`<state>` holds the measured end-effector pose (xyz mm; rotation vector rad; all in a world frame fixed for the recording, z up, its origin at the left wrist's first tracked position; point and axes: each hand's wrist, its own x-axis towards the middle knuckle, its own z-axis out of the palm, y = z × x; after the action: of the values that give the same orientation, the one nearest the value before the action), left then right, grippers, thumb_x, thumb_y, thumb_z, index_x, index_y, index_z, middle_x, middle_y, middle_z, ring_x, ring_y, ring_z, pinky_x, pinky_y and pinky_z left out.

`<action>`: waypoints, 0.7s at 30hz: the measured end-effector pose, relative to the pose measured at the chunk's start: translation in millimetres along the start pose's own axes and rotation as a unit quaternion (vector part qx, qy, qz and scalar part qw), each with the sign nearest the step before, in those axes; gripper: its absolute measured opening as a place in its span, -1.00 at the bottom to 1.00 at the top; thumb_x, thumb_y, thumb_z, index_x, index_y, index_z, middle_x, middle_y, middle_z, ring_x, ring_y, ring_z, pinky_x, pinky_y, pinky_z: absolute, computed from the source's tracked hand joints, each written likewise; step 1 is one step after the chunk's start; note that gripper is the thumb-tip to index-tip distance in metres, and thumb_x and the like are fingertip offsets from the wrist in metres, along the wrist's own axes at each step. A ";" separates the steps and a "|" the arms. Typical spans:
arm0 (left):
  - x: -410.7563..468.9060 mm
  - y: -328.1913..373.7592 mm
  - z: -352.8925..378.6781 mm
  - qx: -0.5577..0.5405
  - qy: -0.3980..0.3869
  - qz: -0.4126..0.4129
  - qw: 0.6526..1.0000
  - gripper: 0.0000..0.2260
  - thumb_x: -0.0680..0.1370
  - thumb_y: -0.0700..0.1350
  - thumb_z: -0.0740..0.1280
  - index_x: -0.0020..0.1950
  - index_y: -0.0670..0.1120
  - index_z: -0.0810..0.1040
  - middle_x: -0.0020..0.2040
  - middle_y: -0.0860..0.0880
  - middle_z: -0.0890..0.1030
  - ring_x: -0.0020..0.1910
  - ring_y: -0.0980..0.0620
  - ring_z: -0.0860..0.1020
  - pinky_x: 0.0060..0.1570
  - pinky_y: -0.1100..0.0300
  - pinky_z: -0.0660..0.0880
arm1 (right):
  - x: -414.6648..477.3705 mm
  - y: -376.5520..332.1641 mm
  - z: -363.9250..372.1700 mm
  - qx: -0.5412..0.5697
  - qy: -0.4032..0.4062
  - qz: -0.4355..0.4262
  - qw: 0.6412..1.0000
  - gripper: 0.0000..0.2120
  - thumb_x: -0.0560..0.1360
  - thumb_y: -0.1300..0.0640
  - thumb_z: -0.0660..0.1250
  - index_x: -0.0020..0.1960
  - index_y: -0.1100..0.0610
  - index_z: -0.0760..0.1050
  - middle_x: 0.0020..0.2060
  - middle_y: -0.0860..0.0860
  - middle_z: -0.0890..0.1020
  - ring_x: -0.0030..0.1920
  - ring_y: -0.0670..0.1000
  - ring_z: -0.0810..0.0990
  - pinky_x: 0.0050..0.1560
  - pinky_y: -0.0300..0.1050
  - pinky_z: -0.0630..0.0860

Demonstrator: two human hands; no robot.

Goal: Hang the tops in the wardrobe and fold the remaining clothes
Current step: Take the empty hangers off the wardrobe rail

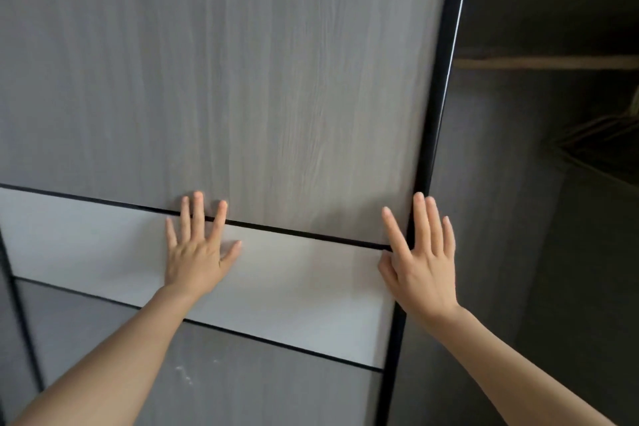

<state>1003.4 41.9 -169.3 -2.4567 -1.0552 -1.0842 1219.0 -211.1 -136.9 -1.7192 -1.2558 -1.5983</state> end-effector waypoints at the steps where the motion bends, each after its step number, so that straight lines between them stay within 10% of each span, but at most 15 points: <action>1: -0.8 -8.7 0.1 -0.002 -0.001 -0.016 1.000 -0.35 0.55 0.29 -0.10 0.48 -0.12 0.14 0.48 -0.34 0.12 0.50 -0.24 -0.03 0.35 -0.30 -0.01 | 1.6 -4.2 3.1 0.011 -0.006 0.005 1.000 -0.48 0.40 0.17 0.11 0.37 0.15 0.25 0.37 0.27 0.20 0.38 0.30 0.19 0.28 0.24 0.26; 6: -0.6 -12.4 -17.2 -0.065 -0.016 -0.150 0.986 -0.40 0.45 0.02 0.18 0.43 -0.25 0.31 0.46 -0.35 0.18 0.42 -0.41 0.15 0.24 -0.37 0.21 | 16.0 -40.4 22.0 0.088 -0.040 -0.035 0.995 -0.48 0.39 0.22 0.11 0.35 0.26 0.25 0.37 0.30 0.23 0.37 0.30 0.24 0.22 0.18 0.42; 11: -12.3 -7.3 -33.5 -0.054 -0.014 -0.057 0.997 -0.38 0.34 -0.05 0.31 0.35 -0.30 0.39 0.36 -0.34 0.38 0.24 -0.44 0.41 0.07 -0.28 0.43 | 35.3 -71.4 43.8 0.119 -0.054 -0.103 0.986 -0.52 0.40 0.20 0.11 0.31 0.24 0.30 0.35 0.29 0.32 0.32 0.28 0.30 0.25 0.12 0.34; 16: -22.2 9.5 -38.6 -0.079 -0.115 -0.022 0.990 -0.26 0.50 0.10 0.12 0.54 -0.09 -0.19 0.54 -0.12 -0.20 0.53 -0.11 -0.11 0.44 0.06 0.00 | 60.3 -95.9 57.2 0.109 -0.105 -0.175 0.973 -0.53 0.38 0.10 0.18 0.27 0.16 0.37 0.32 0.20 0.46 0.29 0.21 0.41 0.15 0.17 0.47; 21: -19.5 -5.2 -37.9 -0.102 -0.188 -0.086 0.973 -0.18 0.54 0.05 0.25 0.51 -0.02 -0.33 0.50 -0.10 -0.38 0.53 -0.04 -0.14 0.42 0.10 0.12 | 81.4 -126.3 65.2 0.075 -0.176 -0.202 0.960 -0.32 0.12 0.03 0.57 0.23 0.11 0.55 0.32 0.15 0.47 0.27 0.20 0.50 0.15 0.25 0.45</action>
<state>970.4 17.1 -157.5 -2.8576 -1.3480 -0.8253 1136.8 -73.6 -103.0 -1.7826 -1.9564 -1.3883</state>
